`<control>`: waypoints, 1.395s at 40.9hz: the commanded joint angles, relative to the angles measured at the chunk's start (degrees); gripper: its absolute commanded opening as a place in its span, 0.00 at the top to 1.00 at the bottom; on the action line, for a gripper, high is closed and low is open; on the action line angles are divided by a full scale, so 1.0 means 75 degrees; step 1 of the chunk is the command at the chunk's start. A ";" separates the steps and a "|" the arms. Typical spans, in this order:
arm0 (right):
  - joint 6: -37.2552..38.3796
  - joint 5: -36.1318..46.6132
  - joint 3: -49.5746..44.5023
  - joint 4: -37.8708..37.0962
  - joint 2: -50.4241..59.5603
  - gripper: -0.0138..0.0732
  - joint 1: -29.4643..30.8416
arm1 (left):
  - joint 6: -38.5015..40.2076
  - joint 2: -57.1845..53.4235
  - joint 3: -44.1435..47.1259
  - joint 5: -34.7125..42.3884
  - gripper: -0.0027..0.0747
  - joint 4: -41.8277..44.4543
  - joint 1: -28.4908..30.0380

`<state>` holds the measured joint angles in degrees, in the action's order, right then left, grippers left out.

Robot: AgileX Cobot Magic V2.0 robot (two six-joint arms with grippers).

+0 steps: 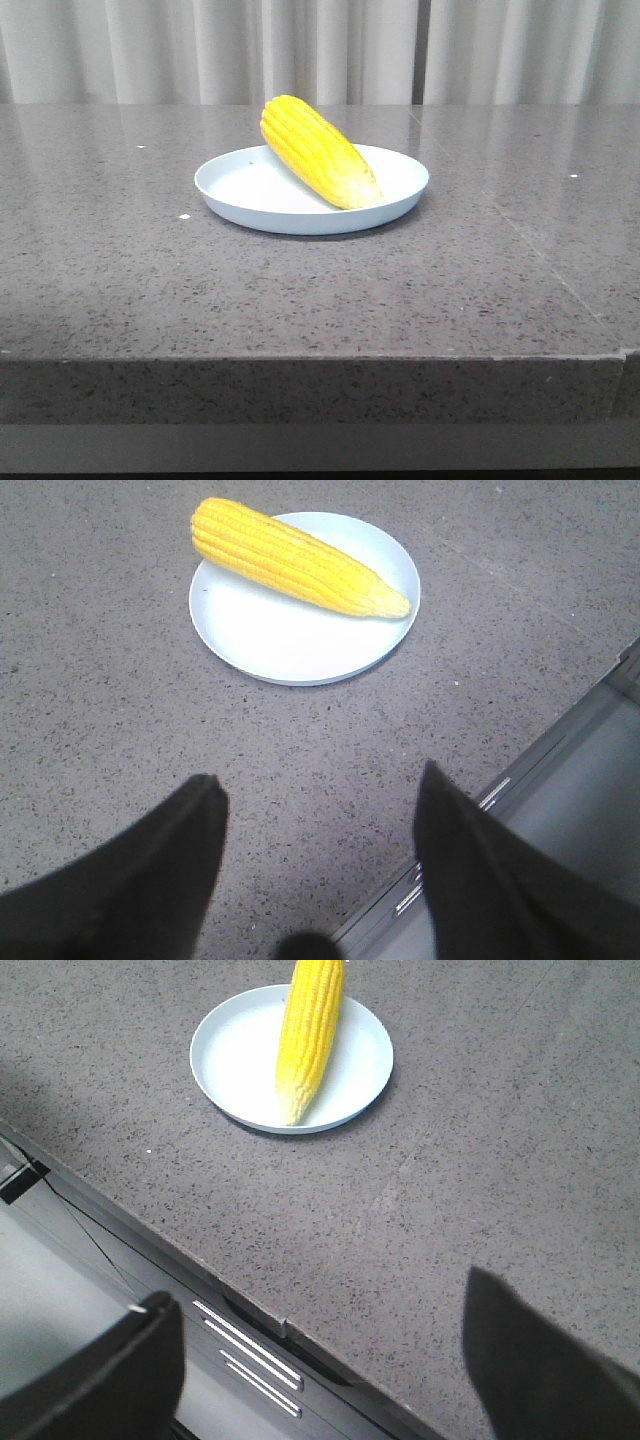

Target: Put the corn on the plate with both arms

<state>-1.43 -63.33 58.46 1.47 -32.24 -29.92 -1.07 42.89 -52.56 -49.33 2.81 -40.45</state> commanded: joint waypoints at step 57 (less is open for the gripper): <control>0.0013 0.0579 0.0150 -0.0081 -0.0039 0.94 0.0023 | 0.0094 -0.1435 0.0888 0.1681 0.99 0.0079 0.1843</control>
<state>-1.38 -63.08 58.46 1.47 -32.24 -29.92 -1.07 35.88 -48.09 -45.55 3.10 -30.92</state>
